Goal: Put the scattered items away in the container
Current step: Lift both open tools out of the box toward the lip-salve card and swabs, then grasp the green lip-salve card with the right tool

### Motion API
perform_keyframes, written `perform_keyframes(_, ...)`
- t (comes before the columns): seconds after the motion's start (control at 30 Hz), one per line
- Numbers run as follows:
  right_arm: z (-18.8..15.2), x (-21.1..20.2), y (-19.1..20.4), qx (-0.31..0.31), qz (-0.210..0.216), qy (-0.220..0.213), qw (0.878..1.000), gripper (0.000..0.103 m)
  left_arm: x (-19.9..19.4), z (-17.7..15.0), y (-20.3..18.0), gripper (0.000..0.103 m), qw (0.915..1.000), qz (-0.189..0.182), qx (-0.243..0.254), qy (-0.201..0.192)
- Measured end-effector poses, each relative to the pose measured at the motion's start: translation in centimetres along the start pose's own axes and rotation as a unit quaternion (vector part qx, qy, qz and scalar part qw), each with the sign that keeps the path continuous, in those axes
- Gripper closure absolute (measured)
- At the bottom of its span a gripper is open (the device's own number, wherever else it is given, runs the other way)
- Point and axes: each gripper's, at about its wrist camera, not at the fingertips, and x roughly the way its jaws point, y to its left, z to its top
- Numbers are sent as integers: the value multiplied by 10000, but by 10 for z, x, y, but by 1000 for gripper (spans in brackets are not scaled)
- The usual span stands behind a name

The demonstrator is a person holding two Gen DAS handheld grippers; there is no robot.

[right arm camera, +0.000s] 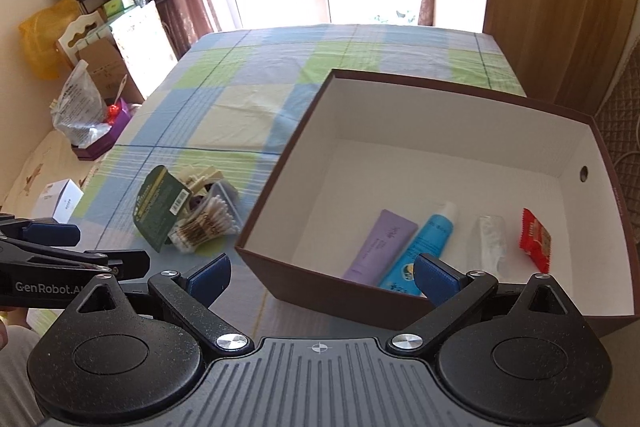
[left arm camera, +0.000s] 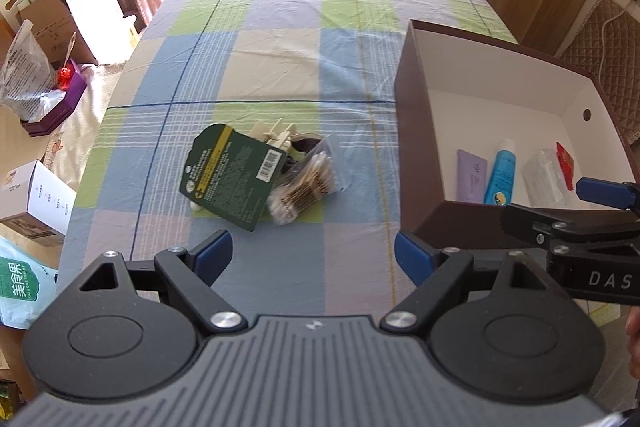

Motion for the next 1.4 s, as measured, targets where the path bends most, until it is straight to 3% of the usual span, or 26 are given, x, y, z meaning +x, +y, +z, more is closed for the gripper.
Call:
perform_keyframes(0.37, 6, 15, 32, -314, 343, -114, 9989, 1, 15, -8, 36, 17, 9993, 209, -269, 129)
perform_keyframes(0.6, 20, 26, 45, -596, 555, -294, 9962, 1, 29, -15, 79, 17, 9966, 209, -787, 106)
perform_keyframes(0.73, 26, 36, 54, -770, 675, -346, 9941, 1, 41, -14, 96, 17, 9963, 228, -827, 105)
perform_keyframes(0.9, 32, 49, 68, -1437, 899, -380, 9848, 1, 53, -14, 109, 18, 9966, 223, -782, 121)
perform_keyframes(0.97, 34, 57, 76, -1915, 1093, -319, 9749, 1, 57, -15, 114, 18, 9967, 228, -761, 131)
perform_keyframes(1.07, 32, 70, 88, -2908, 1362, -136, 9469, 1, 63, -16, 121, 18, 9971, 254, -704, 158)
perform_keyframes(1.2, 15, 90, 109, -4495, 1317, 142, 8834, 1, 71, -16, 132, 18, 9978, 298, -574, 169)
perform_keyframes(1.33, -10, 111, 129, -5528, 1068, 280, 8259, 2, 79, -15, 141, 18, 9979, 357, -517, 174)
perform_keyframes(1.4, -19, 125, 136, -5722, 953, 403, 8136, 21, 82, -15, 144, 18, 9977, 346, -543, 191)
